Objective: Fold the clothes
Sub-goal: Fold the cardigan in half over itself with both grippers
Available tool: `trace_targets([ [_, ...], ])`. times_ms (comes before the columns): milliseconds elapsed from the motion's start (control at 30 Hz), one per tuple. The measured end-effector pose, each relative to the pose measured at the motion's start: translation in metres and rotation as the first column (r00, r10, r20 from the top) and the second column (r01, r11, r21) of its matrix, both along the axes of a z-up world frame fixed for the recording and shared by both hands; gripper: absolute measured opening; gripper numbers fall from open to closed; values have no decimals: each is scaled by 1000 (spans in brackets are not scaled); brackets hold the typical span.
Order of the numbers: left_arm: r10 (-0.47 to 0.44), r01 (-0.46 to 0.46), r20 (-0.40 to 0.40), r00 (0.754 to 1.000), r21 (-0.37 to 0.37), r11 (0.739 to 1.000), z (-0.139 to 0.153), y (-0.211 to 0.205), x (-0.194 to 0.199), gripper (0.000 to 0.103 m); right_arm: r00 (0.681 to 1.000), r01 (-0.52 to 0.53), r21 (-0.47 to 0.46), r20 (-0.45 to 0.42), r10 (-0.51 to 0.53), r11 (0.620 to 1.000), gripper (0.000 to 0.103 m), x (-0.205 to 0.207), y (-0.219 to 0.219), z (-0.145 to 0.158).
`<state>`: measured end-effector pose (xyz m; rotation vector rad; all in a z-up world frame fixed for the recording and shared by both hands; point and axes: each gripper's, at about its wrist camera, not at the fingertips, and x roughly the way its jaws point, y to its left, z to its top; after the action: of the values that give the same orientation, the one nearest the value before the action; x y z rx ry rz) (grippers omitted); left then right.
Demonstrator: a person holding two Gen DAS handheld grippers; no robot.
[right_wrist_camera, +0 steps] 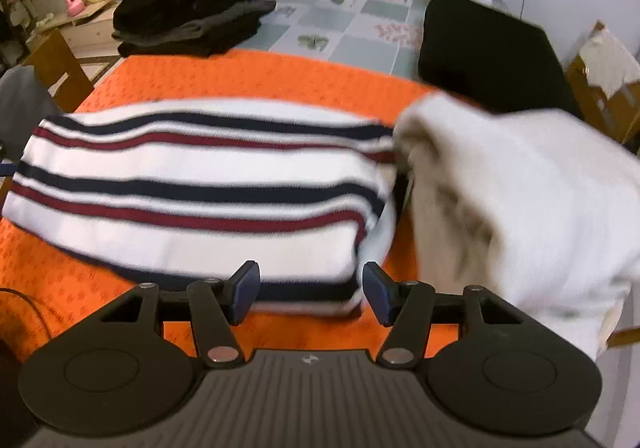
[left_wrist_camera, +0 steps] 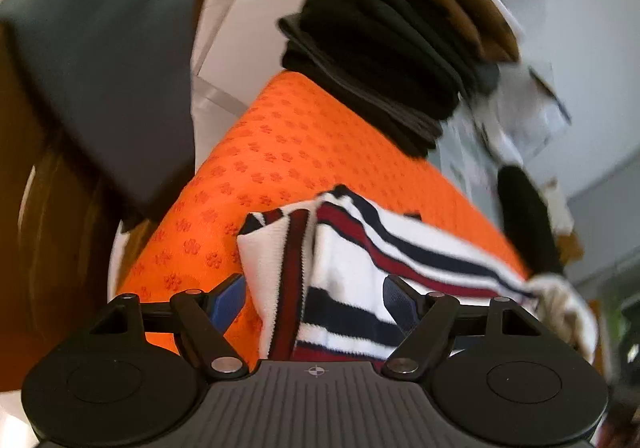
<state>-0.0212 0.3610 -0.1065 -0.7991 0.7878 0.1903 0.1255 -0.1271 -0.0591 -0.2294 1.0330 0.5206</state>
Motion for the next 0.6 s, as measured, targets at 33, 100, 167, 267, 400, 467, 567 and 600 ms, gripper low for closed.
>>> trace_targets([
  [33, 19, -19, -3, 1000, -24, 1000, -6, 3, 1, 77, 1000, 0, 4, -1, 0, 1000, 64, -6, 1, -1],
  [100, 44, -44, -15, 999, -54, 998, -16, 6, 3, 77, 1000, 2, 19, 0, -2, 1000, 65, -16, 1, -2],
  [167, 47, -48, -12, 999, -45, 998, -22, 5, 5, 77, 1000, 9, 39, 4, -9, 999, 65, -23, 1, -1],
  [267, 52, -52, 9, 999, -35, 998, -29, 3, 6, 77, 1000, 17, 74, 8, -18, 997, 66, -30, 3, 0],
  [400, 95, -90, 49, 994, -95, 991, -34, 10, 4, 76, 999, -16, 115, 30, 13, 993, 66, -35, 15, 6],
  [467, 117, -108, 67, 991, -126, 986, -36, 13, 3, 75, 997, -62, 132, 53, 55, 989, 66, -38, 27, 10],
  [567, 155, -140, 89, 984, -159, 977, -38, 20, 5, 74, 986, -149, 151, 98, 135, 977, 66, -41, 51, 18],
  [600, 156, -140, 87, 984, -169, 976, -39, 22, 7, 74, 980, -178, 157, 114, 161, 971, 66, -42, 58, 21],
])
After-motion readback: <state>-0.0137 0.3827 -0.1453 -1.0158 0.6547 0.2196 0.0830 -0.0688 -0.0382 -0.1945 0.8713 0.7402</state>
